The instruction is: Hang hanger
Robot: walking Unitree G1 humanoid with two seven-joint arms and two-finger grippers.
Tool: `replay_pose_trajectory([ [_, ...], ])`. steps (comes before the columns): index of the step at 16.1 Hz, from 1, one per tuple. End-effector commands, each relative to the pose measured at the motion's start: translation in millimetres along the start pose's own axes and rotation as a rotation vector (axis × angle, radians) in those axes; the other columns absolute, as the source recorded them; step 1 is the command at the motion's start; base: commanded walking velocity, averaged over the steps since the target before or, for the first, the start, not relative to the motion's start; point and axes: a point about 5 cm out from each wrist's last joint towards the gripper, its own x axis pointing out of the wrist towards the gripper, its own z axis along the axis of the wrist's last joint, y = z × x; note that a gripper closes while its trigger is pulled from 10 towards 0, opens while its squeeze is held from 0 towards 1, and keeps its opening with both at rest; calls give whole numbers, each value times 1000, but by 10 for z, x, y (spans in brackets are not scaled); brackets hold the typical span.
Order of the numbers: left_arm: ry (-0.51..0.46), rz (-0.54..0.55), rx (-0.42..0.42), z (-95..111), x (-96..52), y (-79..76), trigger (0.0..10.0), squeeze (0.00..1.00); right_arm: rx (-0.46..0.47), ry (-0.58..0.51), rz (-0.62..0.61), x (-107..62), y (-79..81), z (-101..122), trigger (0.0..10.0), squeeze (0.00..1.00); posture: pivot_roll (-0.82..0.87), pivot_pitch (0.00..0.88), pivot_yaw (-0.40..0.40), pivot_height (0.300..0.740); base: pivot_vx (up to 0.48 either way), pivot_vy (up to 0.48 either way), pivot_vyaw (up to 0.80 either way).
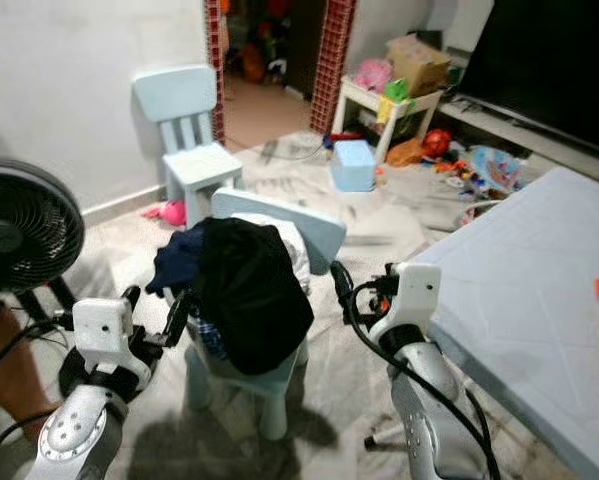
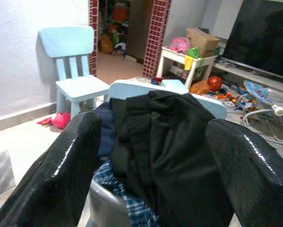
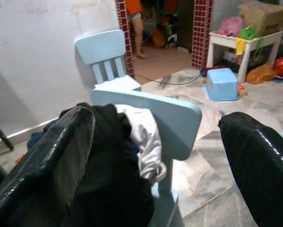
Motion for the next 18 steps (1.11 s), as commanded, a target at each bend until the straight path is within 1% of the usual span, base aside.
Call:
replay_pose_trajectory([
  [1,-1,-4,2,19,26,-26,10000,1000,-16,5,-10,-4,-53,-3,10000,0,-43,0,-69,740,300,0,0],
  [2,6,-5,-1,13,29,-33,10000,0,-22,5,-5,0,-53,-6,10000,0,-42,0,-70,740,0,0,0],
  [5,12,-8,-3,5,33,-37,10000,0,-18,6,18,17,-29,-7,10000,0,-38,0,-71,740,0,0,0],
  [7,23,-2,1,-8,40,-27,10000,0,-44,10,38,40,3,-15,10000,0,-36,0,-72,740,0,0,0],
  [9,21,-5,0,-3,54,-41,10000,0,-70,5,47,51,16,-11,10000,0,-35,0,-71,740,0,0,712],
  [13,21,-14,-6,-5,71,-69,10000,0,-62,11,34,53,15,-49,10000,0,-34,0,-68,740,0,0,553],
  [15,24,-16,-14,-17,82,-79,10000,0,-43,13,26,62,15,-83,10000,0,-26,0,-64,740,0,0,0],
  [18,22,-18,-14,-25,103,-87,10000,0,-43,3,29,101,32,-87,10000,0,-22,0,-66,740,0,0,0],
])
